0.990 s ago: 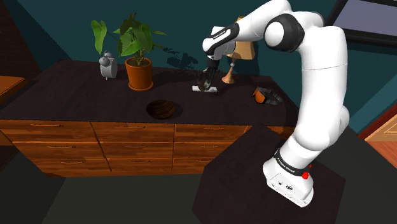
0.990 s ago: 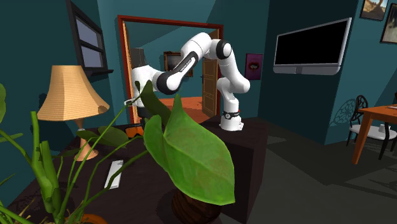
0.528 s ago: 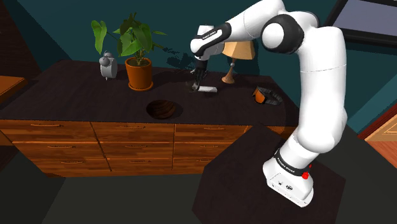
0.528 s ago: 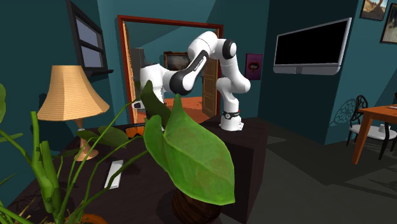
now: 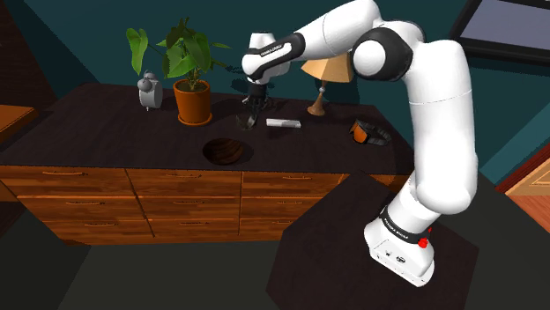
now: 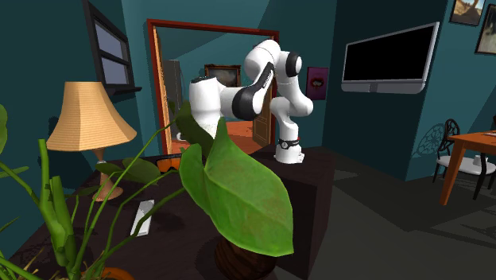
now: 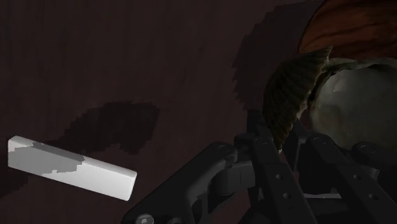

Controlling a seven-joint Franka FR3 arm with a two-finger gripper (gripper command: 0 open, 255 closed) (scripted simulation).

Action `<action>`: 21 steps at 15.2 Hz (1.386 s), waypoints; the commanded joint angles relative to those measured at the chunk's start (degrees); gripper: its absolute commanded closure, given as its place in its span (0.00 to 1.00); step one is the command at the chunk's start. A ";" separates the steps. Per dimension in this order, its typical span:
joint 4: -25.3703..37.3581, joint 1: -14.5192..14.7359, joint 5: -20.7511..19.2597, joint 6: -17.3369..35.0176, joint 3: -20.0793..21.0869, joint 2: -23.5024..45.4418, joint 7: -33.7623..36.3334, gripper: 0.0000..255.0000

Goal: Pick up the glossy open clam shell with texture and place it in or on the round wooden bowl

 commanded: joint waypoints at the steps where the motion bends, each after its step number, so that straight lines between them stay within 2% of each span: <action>1: 1.28 2.02 -0.30 -0.81 0.46 0.37 2.74 1.00; 6: 8.70 5.80 -0.69 -4.02 1.53 4.40 8.17 1.00; 9: 15.23 8.11 -0.92 -6.86 2.16 7.98 11.58 1.00; 21: 13.43 7.99 -0.46 -0.57 2.49 12.48 11.21 1.00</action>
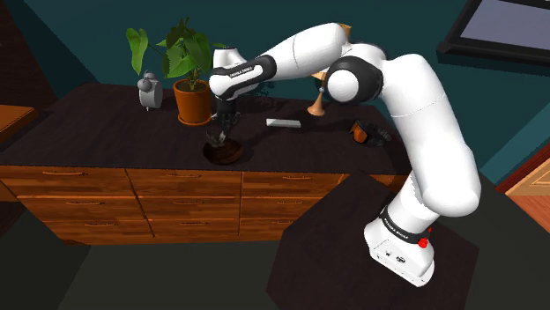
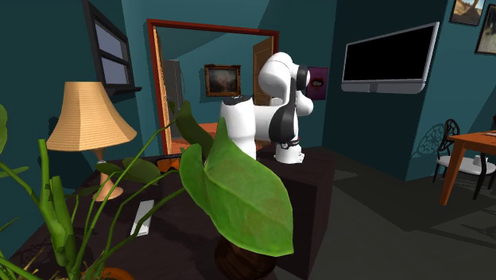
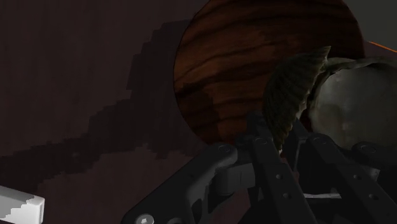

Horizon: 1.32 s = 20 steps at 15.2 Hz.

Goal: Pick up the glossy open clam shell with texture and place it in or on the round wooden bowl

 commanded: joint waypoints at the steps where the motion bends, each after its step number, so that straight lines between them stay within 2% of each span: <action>1: 0.06 -0.03 0.08 0.87 0.07 0.91 -0.04 1.00; 5: 0.08 -0.10 0.23 2.71 0.20 2.76 -0.15 1.00; 13: 0.11 -0.11 0.23 2.71 0.20 2.80 -0.15 1.00; 14: 0.12 -0.11 0.23 2.71 0.20 2.80 -0.15 0.00; 20: 0.16 -0.08 0.14 1.54 0.12 1.67 -0.10 0.00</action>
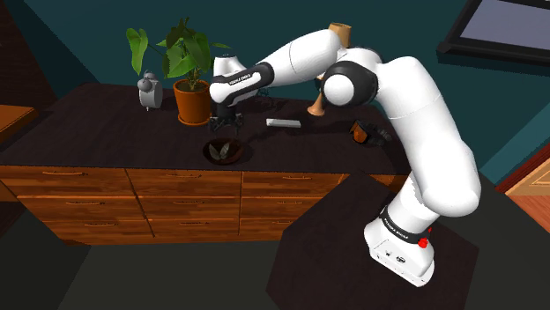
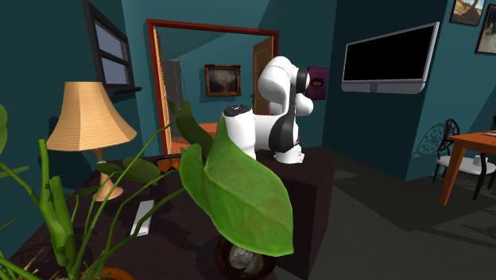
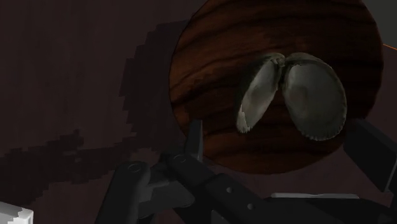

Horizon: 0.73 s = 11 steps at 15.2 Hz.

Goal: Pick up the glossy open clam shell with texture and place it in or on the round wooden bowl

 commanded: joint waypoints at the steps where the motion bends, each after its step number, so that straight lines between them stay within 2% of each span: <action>1: 0.38 0.01 -0.14 -1.90 -0.13 -1.56 0.08 0.00; 3: 0.91 0.03 -0.30 -4.19 -0.26 -3.32 0.17 0.00; 11: 0.91 0.03 -0.30 -4.19 -0.26 -3.32 0.17 0.00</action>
